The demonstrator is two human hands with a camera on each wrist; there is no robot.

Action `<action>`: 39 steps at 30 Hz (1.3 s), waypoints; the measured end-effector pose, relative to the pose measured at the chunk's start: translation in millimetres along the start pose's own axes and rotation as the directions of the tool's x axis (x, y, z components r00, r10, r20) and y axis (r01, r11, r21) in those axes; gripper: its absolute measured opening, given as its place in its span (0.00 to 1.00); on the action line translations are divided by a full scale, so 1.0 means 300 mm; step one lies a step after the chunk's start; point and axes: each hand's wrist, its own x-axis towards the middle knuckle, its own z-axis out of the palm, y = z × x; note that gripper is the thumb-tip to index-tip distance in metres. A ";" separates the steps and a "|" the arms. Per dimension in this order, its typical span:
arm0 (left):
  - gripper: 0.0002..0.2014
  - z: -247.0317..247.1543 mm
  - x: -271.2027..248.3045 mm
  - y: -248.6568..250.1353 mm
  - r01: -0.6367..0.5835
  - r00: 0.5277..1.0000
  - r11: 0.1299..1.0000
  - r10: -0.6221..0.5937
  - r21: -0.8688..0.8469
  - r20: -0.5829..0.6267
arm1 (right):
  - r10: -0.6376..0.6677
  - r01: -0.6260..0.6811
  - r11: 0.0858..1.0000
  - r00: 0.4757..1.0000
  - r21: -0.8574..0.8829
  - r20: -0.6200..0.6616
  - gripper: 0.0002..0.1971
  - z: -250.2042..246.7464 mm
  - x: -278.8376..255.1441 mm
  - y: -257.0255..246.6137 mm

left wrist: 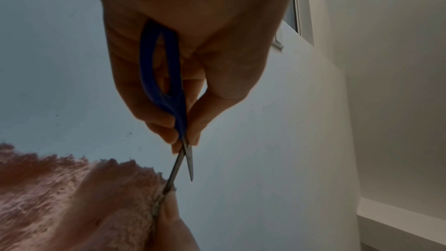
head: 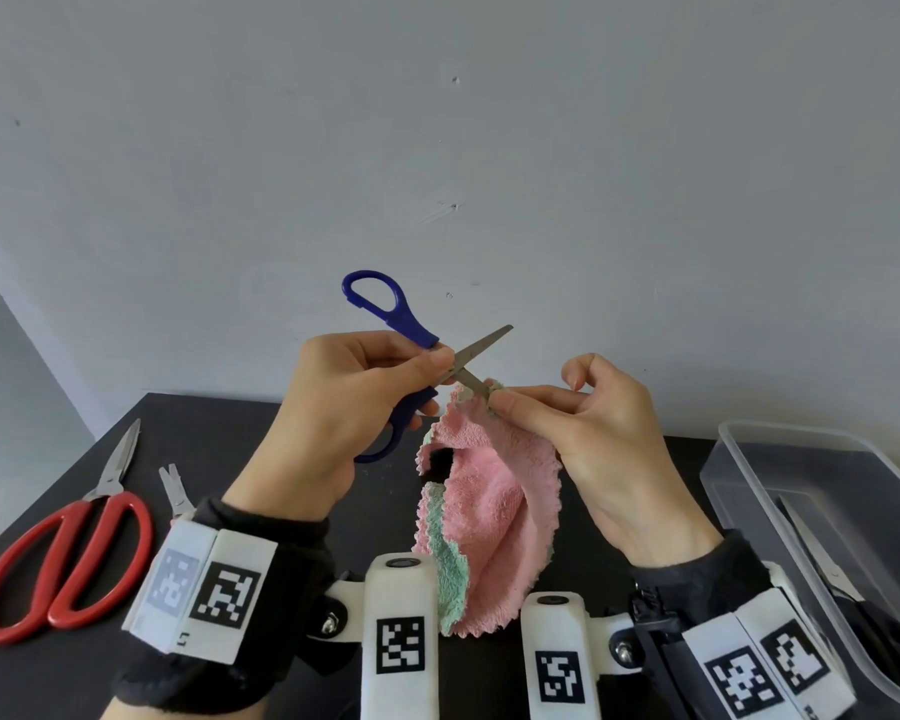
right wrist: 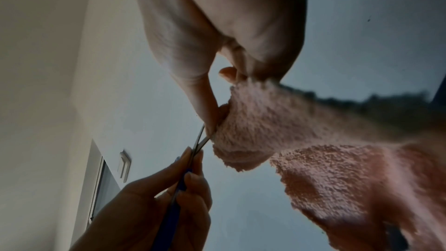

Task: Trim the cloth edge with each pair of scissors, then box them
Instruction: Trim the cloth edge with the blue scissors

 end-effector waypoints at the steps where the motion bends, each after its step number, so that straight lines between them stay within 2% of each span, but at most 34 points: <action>1: 0.07 -0.002 0.001 0.001 -0.001 1.000 1.000 0.001 0.000 -0.006 | 0.004 -0.004 1.000 1.000 0.004 0.000 0.23 0.001 0.001 0.003; 13: 0.06 0.010 0.000 -0.006 -0.007 0.999 1.000 0.006 -0.007 -0.048 | 0.002 -0.002 1.000 1.000 0.024 -0.005 0.24 -0.028 0.007 -0.006; 18: 0.06 0.007 0.005 -0.009 -0.008 1.000 1.000 0.008 -0.009 -0.023 | 0.015 -0.015 1.000 1.000 0.018 -0.011 0.24 -0.045 0.015 -0.001; 22: 0.07 -0.055 0.023 -0.009 -0.040 0.996 0.999 0.037 -0.036 -0.080 | -0.008 0.012 0.999 0.993 0.032 -0.115 0.21 -0.089 0.031 -0.003; 25: 0.12 -0.091 0.017 0.004 -0.030 0.997 0.999 0.029 0.013 0.074 | -0.047 0.060 0.994 0.989 0.088 -0.139 0.18 -0.100 0.035 -0.008; 28: 0.13 -0.095 0.012 0.007 -0.005 0.978 0.986 -0.029 0.164 0.206 | -0.051 0.060 0.995 0.994 0.083 -0.099 0.15 -0.099 0.032 -0.005; 32: 0.11 -0.077 0.009 0.004 0.018 0.955 0.948 -0.110 0.317 0.274 | -0.052 0.053 0.997 0.999 0.053 -0.015 0.12 -0.098 0.026 -0.009; 35: 0.05 -0.046 -0.003 0.004 0.030 0.933 0.931 -0.156 0.363 0.323 | -0.062 0.066 0.997 0.995 -0.047 0.071 0.14 -0.093 0.015 -0.022; 39: 0.04 -0.029 -0.008 0.002 0.023 0.915 0.920 -0.177 0.391 0.362 | -0.019 0.059 0.982 0.977 -0.181 0.212 0.10 -0.086 -0.001 -0.037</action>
